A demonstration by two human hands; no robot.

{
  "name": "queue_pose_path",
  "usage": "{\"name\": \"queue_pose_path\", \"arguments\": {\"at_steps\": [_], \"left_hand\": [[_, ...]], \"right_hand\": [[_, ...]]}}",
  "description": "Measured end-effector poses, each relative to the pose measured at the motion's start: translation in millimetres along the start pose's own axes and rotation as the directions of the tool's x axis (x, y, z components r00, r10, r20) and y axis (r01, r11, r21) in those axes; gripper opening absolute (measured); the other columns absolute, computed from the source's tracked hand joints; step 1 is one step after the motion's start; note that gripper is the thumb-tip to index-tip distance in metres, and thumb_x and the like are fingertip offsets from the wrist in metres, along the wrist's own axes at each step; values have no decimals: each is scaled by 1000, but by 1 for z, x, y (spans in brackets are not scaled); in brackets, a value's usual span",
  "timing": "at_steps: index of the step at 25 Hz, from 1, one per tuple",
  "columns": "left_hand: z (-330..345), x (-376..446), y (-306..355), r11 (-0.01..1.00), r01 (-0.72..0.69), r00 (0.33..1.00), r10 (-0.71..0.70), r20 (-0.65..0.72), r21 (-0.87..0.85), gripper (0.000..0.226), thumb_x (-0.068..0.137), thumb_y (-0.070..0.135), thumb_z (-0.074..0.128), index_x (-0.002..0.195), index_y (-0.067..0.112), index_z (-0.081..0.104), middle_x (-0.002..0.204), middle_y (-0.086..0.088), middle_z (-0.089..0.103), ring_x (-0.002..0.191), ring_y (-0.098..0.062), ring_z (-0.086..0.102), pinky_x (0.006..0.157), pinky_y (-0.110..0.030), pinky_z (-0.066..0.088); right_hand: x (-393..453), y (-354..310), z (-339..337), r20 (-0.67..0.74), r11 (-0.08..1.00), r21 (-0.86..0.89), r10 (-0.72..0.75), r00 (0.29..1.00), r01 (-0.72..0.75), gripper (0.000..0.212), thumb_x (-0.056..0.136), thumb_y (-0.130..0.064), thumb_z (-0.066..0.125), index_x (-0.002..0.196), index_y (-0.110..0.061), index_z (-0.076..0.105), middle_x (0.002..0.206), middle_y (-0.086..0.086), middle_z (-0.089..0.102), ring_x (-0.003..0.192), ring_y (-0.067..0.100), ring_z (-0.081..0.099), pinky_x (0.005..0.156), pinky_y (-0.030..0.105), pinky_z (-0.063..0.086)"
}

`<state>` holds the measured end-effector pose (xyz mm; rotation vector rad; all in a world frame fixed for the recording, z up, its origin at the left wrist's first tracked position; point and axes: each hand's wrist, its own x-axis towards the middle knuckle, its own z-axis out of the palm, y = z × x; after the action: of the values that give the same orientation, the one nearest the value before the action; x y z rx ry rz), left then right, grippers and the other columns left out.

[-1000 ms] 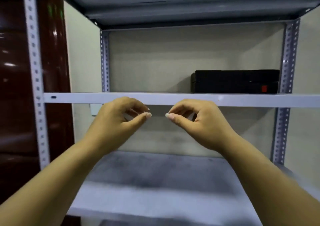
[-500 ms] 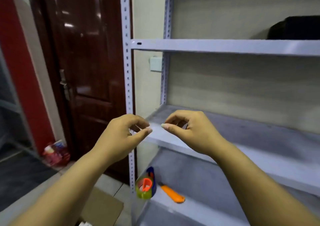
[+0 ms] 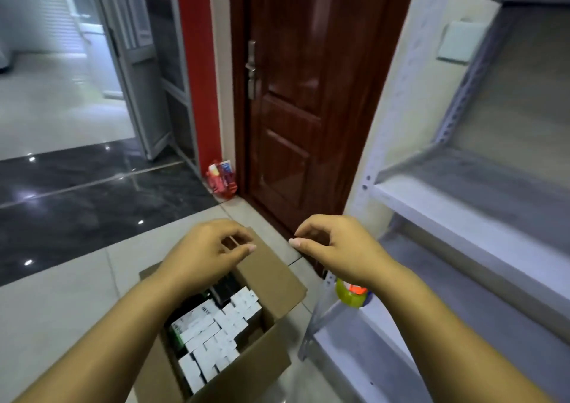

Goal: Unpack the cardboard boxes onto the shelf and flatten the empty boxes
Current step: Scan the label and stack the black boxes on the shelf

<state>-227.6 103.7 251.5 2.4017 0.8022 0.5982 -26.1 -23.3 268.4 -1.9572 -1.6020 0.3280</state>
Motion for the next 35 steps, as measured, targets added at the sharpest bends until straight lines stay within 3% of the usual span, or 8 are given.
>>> {"name": "queue_pose_path", "arguments": {"at_steps": [3,10,19,23,29,35], "left_hand": [[-3,-12,-42,990,139,990,-139,-20,8,7,86,36,66,92,35,69,91,20,65,83,6,58,70,-11,44],[11,-15,-114,909,417,907,-418,-47,-24,8,88,30,65,92,37,68,89,25,63,85,6,58,71,-13,45],[60,-19,-188,677,729,676,-735,-46,-105,5,89,29,65,91,32,67,88,16,65,83,-3,58,67,-17,45],[84,-31,-218,583,811,583,-812,-14,-54,3,91,29,62,91,30,64,87,15,62,79,1,55,64,-12,41],[111,-38,-269,484,873,485,-875,2,-65,12,92,27,61,102,22,66,91,11,59,79,-1,54,62,-9,37],[139,-40,-342,431,898,434,-901,22,-85,34,89,31,65,121,20,60,120,0,58,93,-11,55,75,-20,43]], "right_hand": [[32,4,33,105,999,36,-28,994,25,26,86,-51,62,98,-29,69,86,-16,67,81,3,63,76,37,55],[108,25,106,319,995,96,-33,947,2,22,88,-48,63,99,-29,68,87,-14,66,81,3,61,78,32,54],[179,68,201,564,992,75,40,825,-100,15,90,-42,62,94,-28,66,84,-11,64,79,7,59,72,29,51],[189,84,246,615,988,35,99,782,-152,18,91,-43,61,94,-25,66,84,-10,64,80,9,59,74,34,54],[200,99,299,673,975,-1,166,721,-223,21,92,-41,60,98,-23,65,90,-11,62,85,7,57,74,27,48],[213,110,357,666,945,-77,287,689,-319,19,92,-43,60,98,-25,64,89,-12,62,86,7,59,73,28,50]]}}
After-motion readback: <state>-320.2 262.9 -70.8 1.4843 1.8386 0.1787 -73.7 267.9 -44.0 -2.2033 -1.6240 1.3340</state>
